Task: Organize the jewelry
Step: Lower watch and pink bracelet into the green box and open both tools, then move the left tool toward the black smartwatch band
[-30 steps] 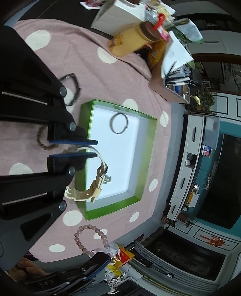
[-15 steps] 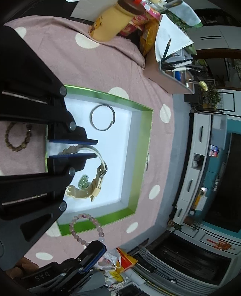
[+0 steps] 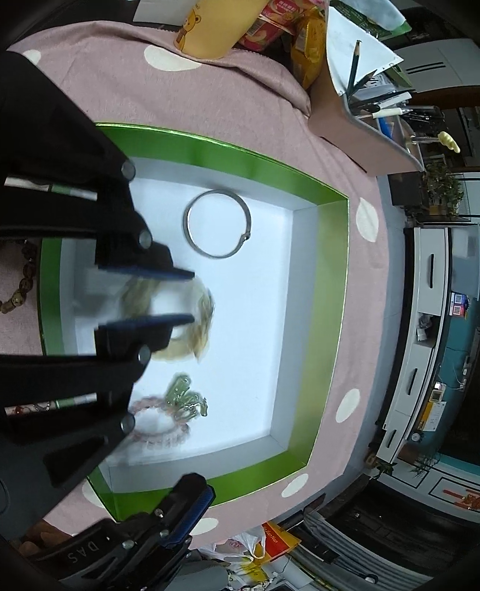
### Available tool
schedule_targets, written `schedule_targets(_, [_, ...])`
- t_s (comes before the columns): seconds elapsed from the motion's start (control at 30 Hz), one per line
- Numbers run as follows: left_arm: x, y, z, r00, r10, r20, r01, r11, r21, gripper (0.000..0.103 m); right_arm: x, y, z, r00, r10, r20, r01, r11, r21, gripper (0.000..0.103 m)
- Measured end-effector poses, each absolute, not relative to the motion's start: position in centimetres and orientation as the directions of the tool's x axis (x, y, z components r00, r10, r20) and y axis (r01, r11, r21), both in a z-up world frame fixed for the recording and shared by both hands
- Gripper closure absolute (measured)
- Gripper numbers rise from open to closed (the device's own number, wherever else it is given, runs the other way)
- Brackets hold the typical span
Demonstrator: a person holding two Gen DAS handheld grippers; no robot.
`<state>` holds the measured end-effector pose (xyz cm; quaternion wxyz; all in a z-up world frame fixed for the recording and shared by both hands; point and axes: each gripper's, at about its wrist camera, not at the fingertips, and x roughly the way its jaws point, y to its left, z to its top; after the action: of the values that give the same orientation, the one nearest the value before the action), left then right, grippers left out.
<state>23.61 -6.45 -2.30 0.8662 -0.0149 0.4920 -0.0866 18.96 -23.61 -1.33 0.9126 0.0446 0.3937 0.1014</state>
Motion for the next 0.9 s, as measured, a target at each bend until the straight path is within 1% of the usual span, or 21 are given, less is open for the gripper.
schedule_targets(0.03, [23.4, -6.5, -2.1, 0.507, -0.167, -0.845, 0.140, 0.984, -0.111, 0.065, 18.8, -23.8, -1.4, 0.674, 0.208, -0.709, -0.132, 0.978, 0.161, 0.066])
schedule_targets(0.07, [23.4, -6.4, -1.9, 0.513, -0.170, -0.842, 0.143, 0.983, -0.111, 0.056, 18.5, -24.1, -1.3, 0.683, 0.201, -0.702, -0.115, 0.979, 0.169, 0.063])
schedule_targets(0.13, [22.9, -6.3, -1.2, 0.530, -0.171, -0.831, 0.149, 0.983, -0.107, 0.052, 18.0, -24.8, -1.1, 0.690, 0.215, -0.692, -0.108, 0.975, 0.195, 0.063])
schedule_targets(0.2, [22.4, -6.0, -0.5, 0.545, -0.169, -0.821, 0.148, 0.983, -0.104, 0.048, 17.2, -25.3, -0.6, 0.702, 0.217, -0.679, -0.107, 0.974, 0.201, 0.063])
schedule_targets(0.23, [22.1, -5.8, -0.1, 0.551, -0.170, -0.817, 0.147, 0.984, -0.105, 0.044, 16.8, -25.4, -0.4, 0.709, 0.216, -0.672, -0.107, 0.974, 0.200, 0.062])
schedule_targets(0.3, [21.4, -5.1, 0.6, 0.566, -0.169, -0.807, 0.142, 0.984, -0.107, 0.041, 15.7, -25.7, 0.2, 0.722, 0.220, -0.657, -0.112, 0.973, 0.203, 0.062])
schedule_targets(0.37, [20.7, -4.3, 1.2, 0.573, -0.166, -0.802, 0.134, 0.985, -0.107, 0.036, 14.5, -26.2, 0.6, 0.731, 0.225, -0.644, -0.112, 0.971, 0.213, 0.062])
schedule_targets(0.43, [19.8, -3.0, 1.6, 0.581, -0.157, -0.798, 0.122, 0.987, -0.104, 0.033, 13.5, -26.6, 0.9, 0.736, 0.236, -0.634, -0.112, 0.967, 0.230, 0.060])
schedule_targets(0.47, [19.3, -2.5, 1.7, 0.582, -0.155, -0.798, 0.119, 0.987, -0.104, 0.030, 12.8, -26.9, 1.1, 0.741, 0.237, -0.628, -0.109, 0.966, 0.236, 0.057])
schedule_targets(0.53, [18.4, -1.1, 1.8, 0.583, -0.151, -0.799, 0.105, 0.988, -0.111, 0.029, 12.0, -27.2, 1.3, 0.749, 0.236, -0.619, -0.105, 0.965, 0.241, 0.055])
schedule_targets(0.7, [15.6, 2.6, 2.2, 0.594, -0.119, -0.796, 0.033, 0.992, -0.124, 0.029, 9.7, -28.0, 1.7, 0.753, 0.251, -0.608, -0.099, 0.957, 0.272, 0.055])
schedule_targets(0.9, [11.8, 6.9, 1.8, 0.595, -0.105, -0.797, -0.061, 0.983, -0.175, 0.028, 7.3, -27.9, 1.8, 0.748, 0.262, -0.610, -0.115, 0.956, 0.270, 0.055])
